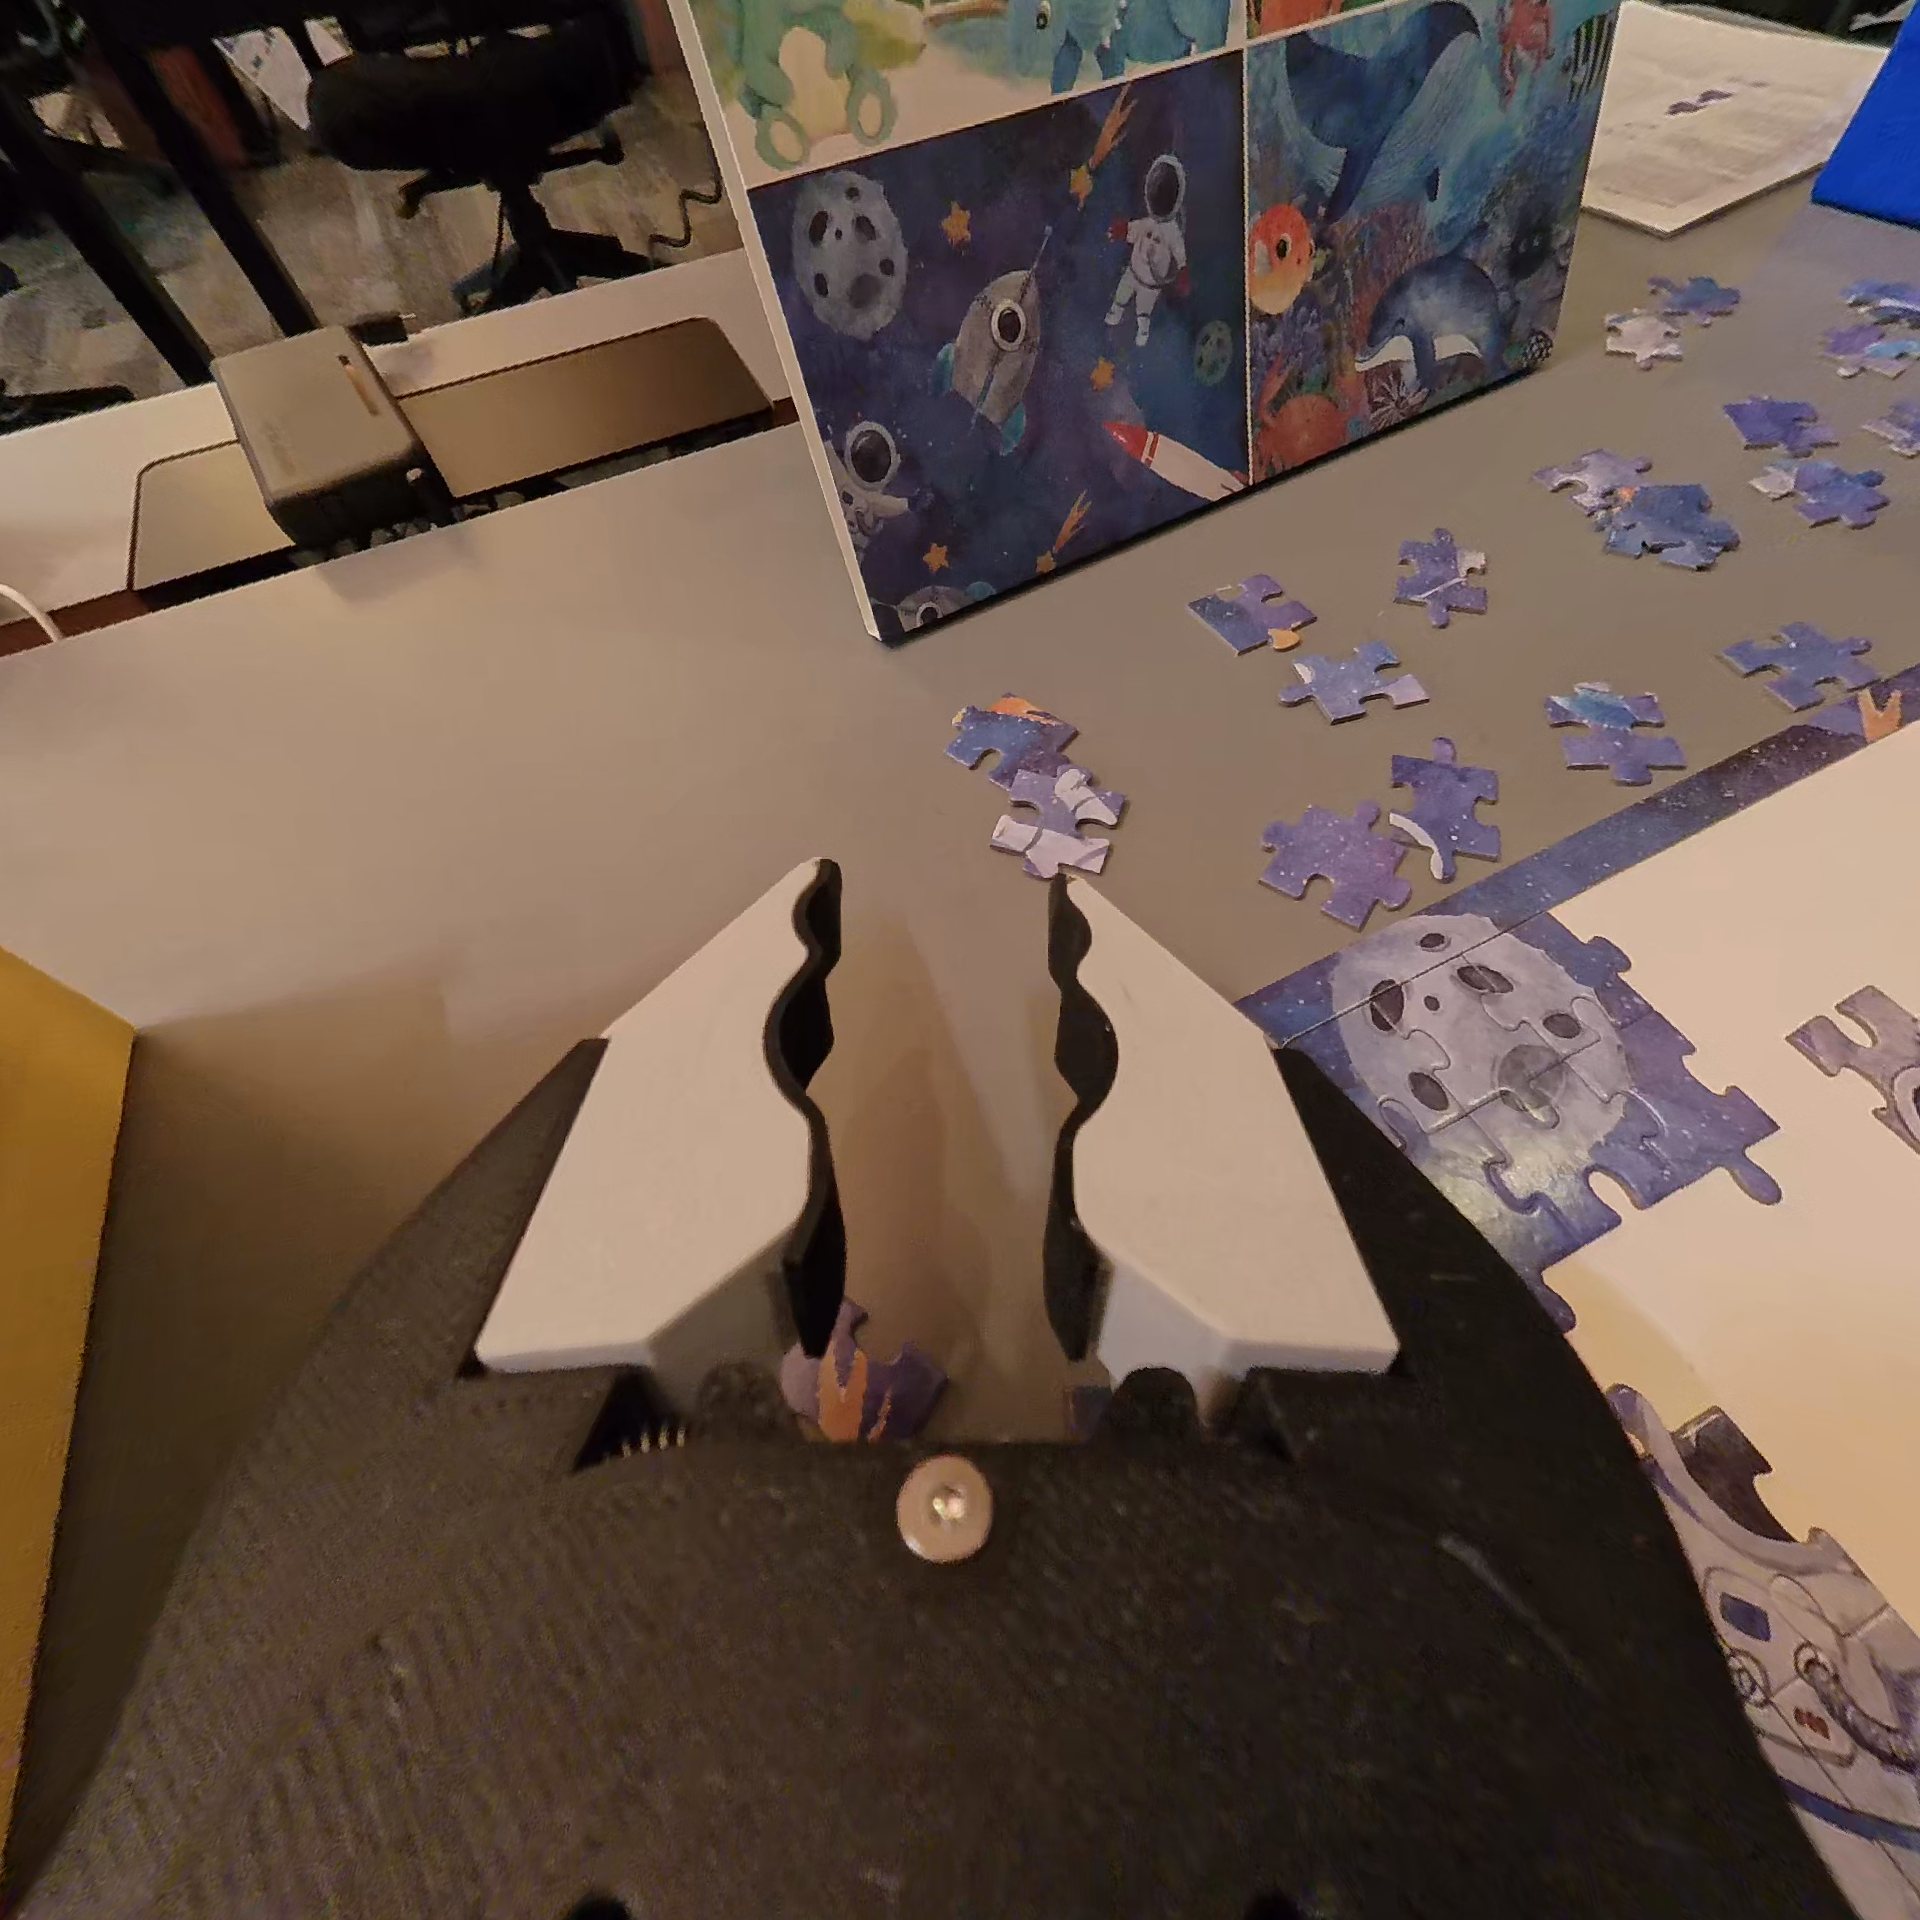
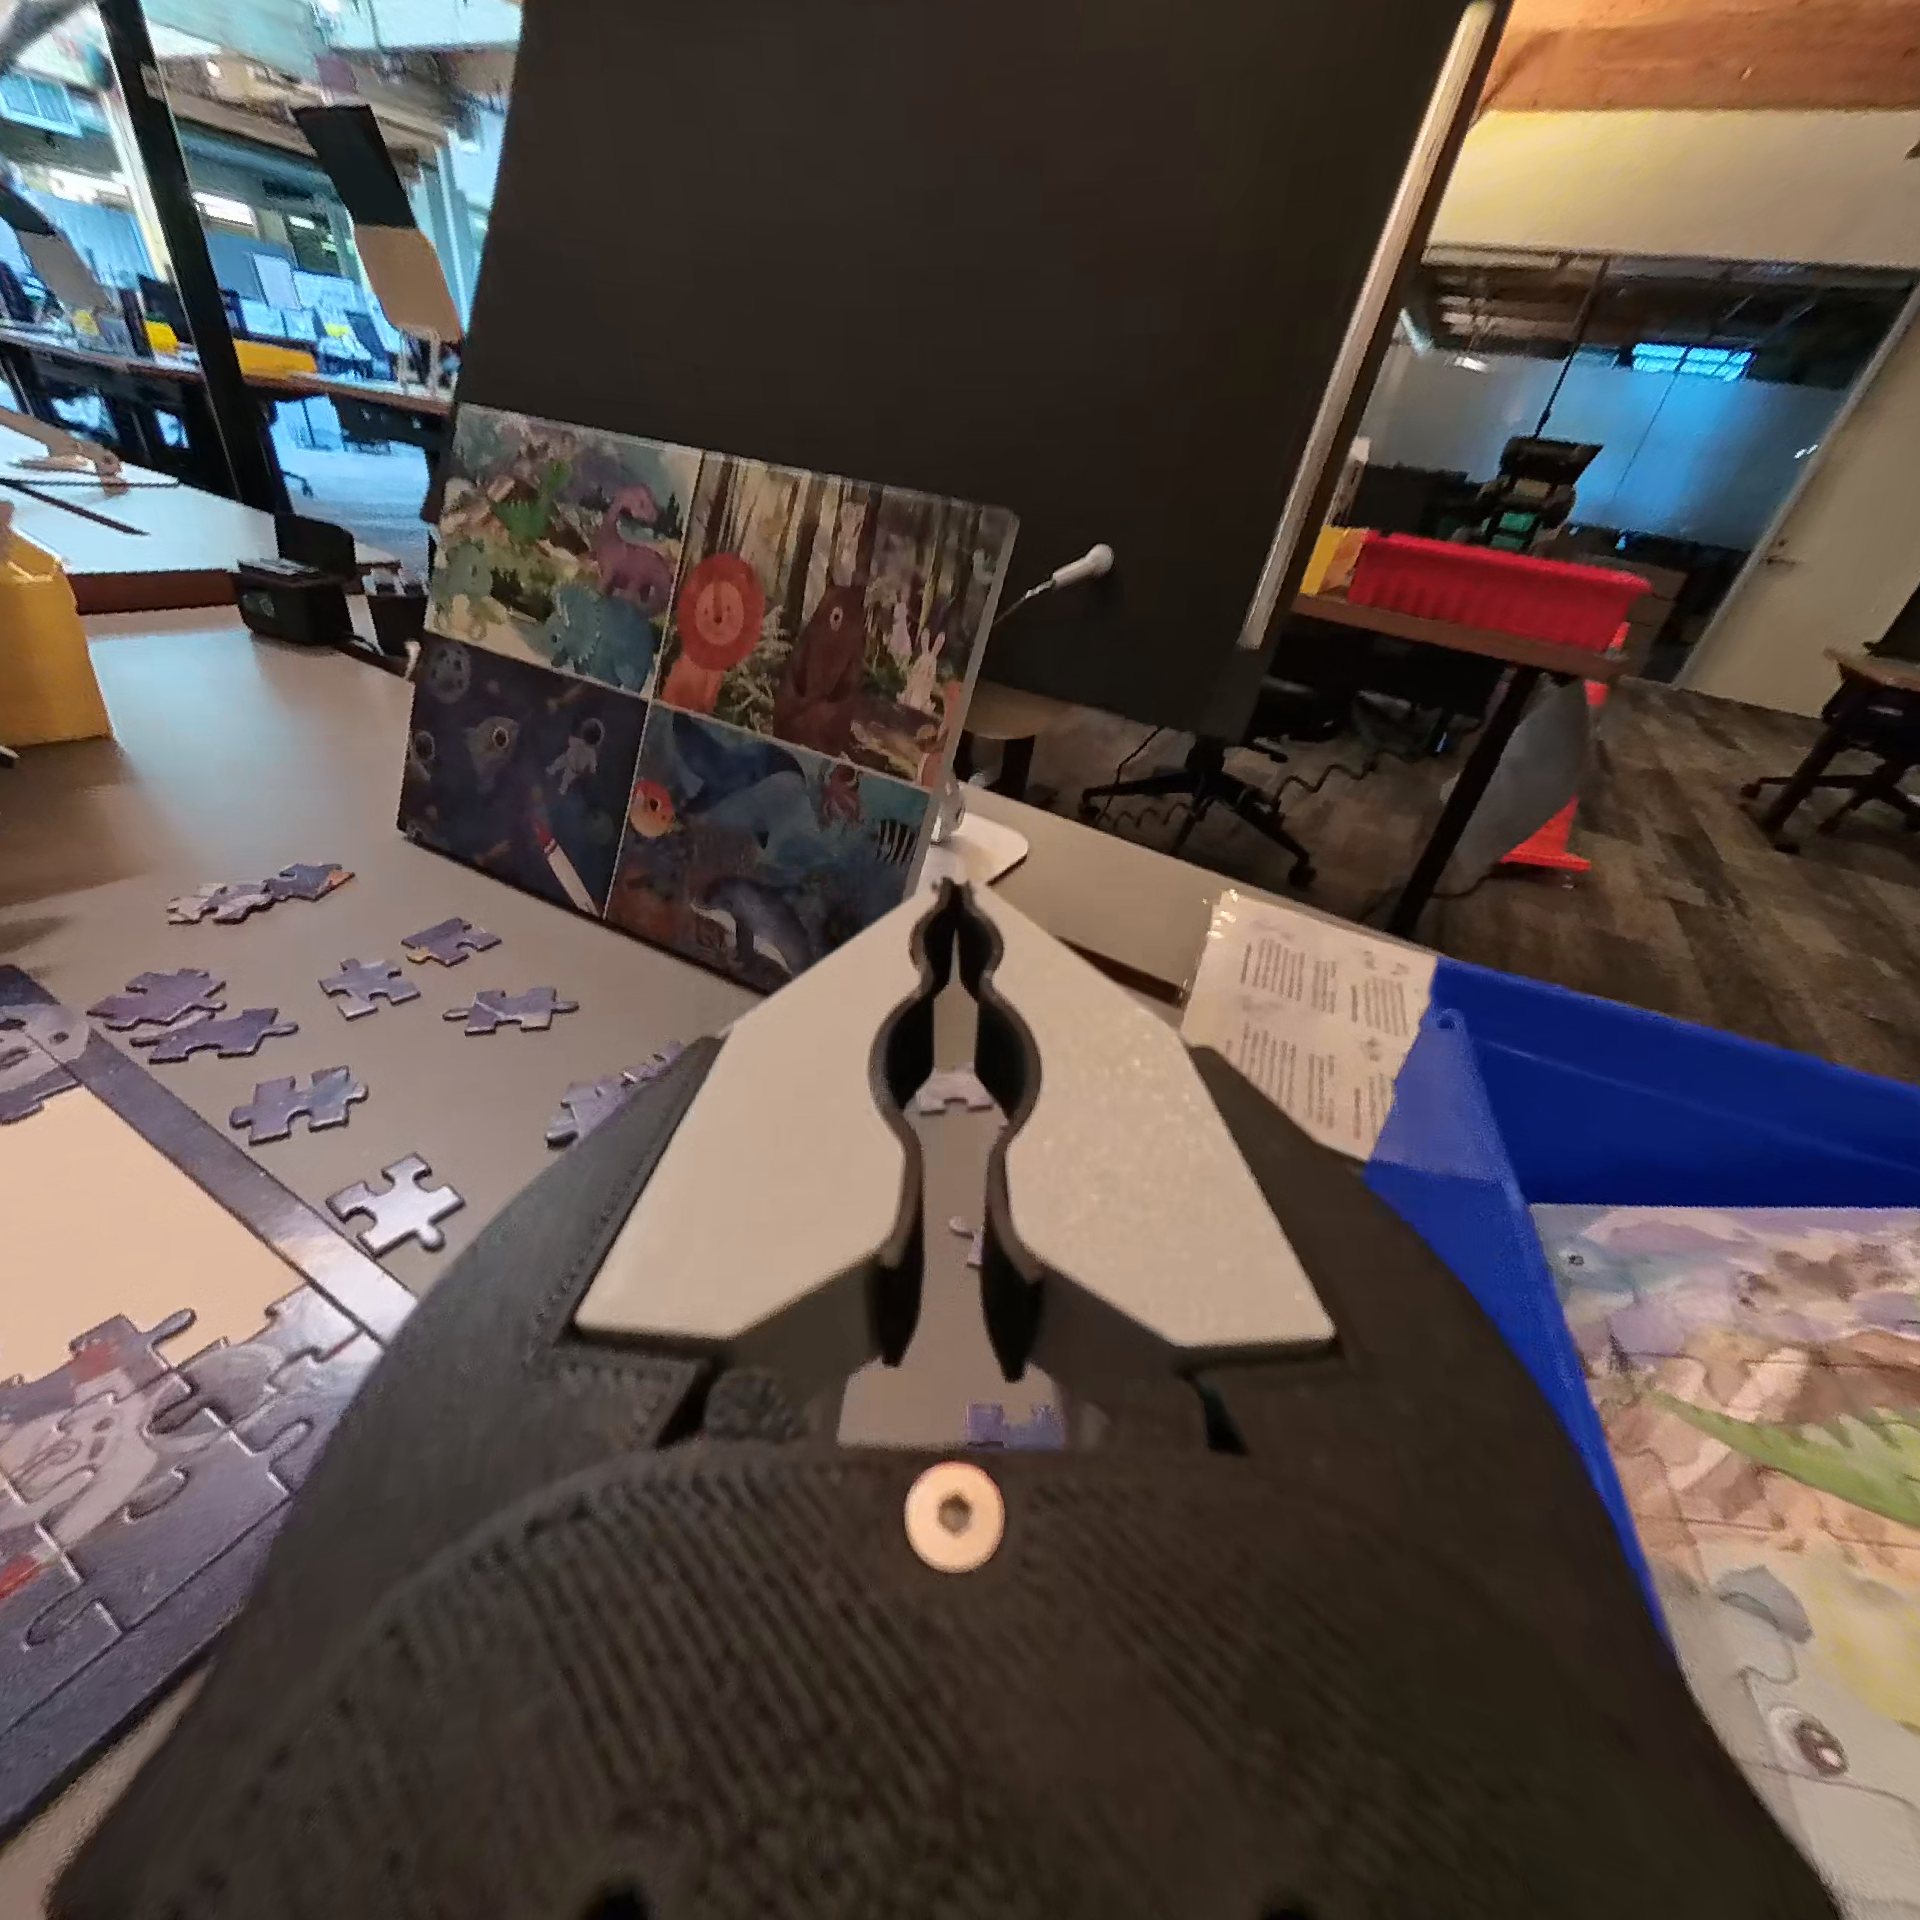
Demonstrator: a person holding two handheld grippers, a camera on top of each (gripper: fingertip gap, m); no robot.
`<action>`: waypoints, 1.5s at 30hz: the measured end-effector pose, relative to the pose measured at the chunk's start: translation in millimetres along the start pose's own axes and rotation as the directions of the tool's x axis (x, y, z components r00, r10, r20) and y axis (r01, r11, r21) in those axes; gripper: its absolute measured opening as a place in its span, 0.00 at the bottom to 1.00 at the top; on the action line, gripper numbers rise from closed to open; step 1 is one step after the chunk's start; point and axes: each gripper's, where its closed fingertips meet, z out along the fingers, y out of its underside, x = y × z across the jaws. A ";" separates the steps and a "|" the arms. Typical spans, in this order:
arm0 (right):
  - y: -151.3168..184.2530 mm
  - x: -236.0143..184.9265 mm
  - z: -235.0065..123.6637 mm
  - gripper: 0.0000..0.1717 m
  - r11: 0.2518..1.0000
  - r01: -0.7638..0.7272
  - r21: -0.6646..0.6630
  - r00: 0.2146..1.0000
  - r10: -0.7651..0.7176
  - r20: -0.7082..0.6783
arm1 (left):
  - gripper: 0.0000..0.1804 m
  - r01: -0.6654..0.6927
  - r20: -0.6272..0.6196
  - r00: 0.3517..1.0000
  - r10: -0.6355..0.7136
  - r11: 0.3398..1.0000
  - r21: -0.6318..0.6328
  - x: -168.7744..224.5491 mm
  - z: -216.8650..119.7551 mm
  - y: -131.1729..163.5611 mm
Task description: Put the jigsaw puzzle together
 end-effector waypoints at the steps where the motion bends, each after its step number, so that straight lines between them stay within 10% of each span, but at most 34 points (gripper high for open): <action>1: 4.7 -1.2 1.9 0.00 1.000 -0.008 -0.019 1.000 0.009 0.011 | 0.21 -0.001 -0.002 1.000 0.001 1.000 -0.002 0.5 0.2 0.3; 16: 109.4 -12.6 20.4 0.12 0.859 -0.175 -0.482 0.969 0.237 0.070 | 0.21 -0.007 -0.011 1.000 0.006 1.000 -0.012 2.4 1.0 1.8; 45: 154.9 -27.9 19.0 0.20 0.751 -0.033 -0.660 0.986 0.133 0.102 | 0.21 -0.010 -0.013 1.000 0.010 1.000 -0.025 3.1 2.3 4.4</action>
